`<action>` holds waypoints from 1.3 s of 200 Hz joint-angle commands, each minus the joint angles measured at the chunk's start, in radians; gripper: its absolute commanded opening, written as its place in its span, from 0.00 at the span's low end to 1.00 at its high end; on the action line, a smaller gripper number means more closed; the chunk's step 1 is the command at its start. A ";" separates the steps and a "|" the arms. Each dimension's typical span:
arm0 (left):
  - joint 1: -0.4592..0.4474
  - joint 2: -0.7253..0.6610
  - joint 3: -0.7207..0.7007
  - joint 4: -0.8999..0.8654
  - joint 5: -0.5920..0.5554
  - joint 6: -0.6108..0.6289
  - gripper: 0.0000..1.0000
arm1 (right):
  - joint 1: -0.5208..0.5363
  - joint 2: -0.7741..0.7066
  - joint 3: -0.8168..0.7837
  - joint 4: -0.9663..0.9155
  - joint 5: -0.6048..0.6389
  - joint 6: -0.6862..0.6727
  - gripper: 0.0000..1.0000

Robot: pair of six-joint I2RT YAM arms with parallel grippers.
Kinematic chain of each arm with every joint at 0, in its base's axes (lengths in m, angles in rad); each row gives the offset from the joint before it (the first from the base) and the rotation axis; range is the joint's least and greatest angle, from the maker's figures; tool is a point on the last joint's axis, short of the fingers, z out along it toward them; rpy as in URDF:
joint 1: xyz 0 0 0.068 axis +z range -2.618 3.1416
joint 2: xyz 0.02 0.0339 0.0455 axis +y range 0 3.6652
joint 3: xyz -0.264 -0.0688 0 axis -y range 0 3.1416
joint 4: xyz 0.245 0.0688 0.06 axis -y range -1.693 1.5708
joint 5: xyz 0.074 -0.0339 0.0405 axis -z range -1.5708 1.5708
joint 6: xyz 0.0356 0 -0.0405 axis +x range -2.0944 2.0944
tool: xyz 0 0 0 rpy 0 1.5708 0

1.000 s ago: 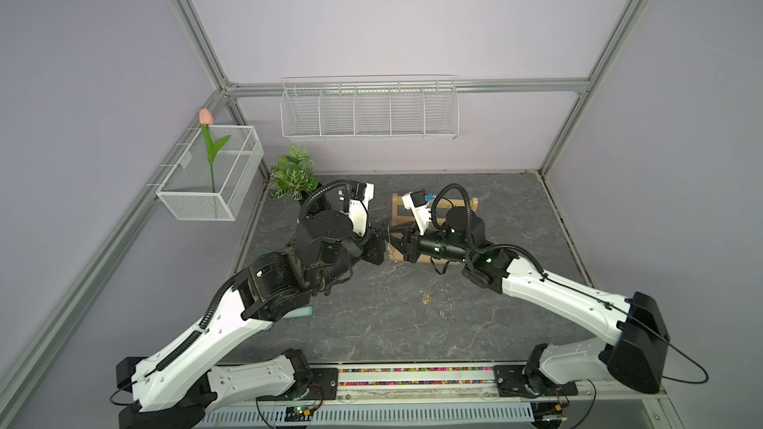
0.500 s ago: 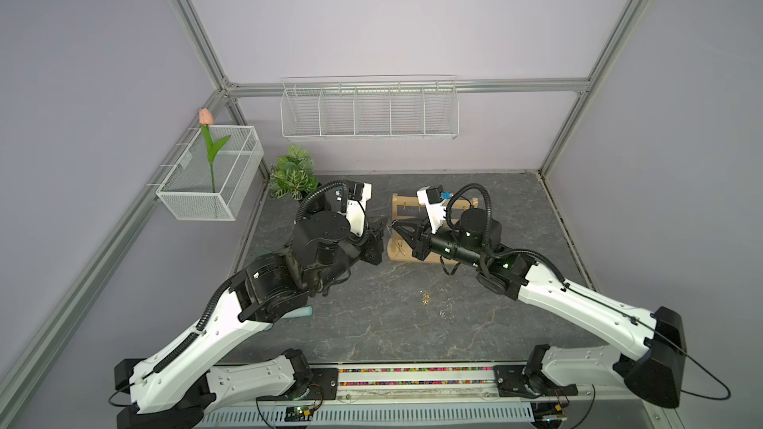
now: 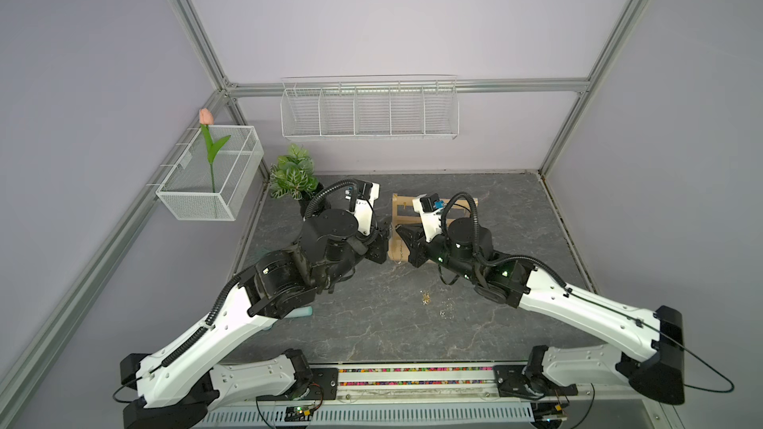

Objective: Hang the necklace on the jewelry display stand
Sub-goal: Pick up the necklace from the center of the board.

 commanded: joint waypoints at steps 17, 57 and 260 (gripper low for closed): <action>-0.002 -0.001 -0.035 0.050 -0.023 0.050 0.00 | 0.009 -0.043 0.012 -0.007 0.121 -0.032 0.07; 0.012 0.025 -0.047 0.092 -0.037 0.091 0.00 | 0.009 -0.041 0.010 0.018 0.212 -0.045 0.07; 0.172 0.117 -0.156 0.263 0.015 0.117 0.00 | -0.072 0.118 0.096 -0.021 0.276 0.024 0.08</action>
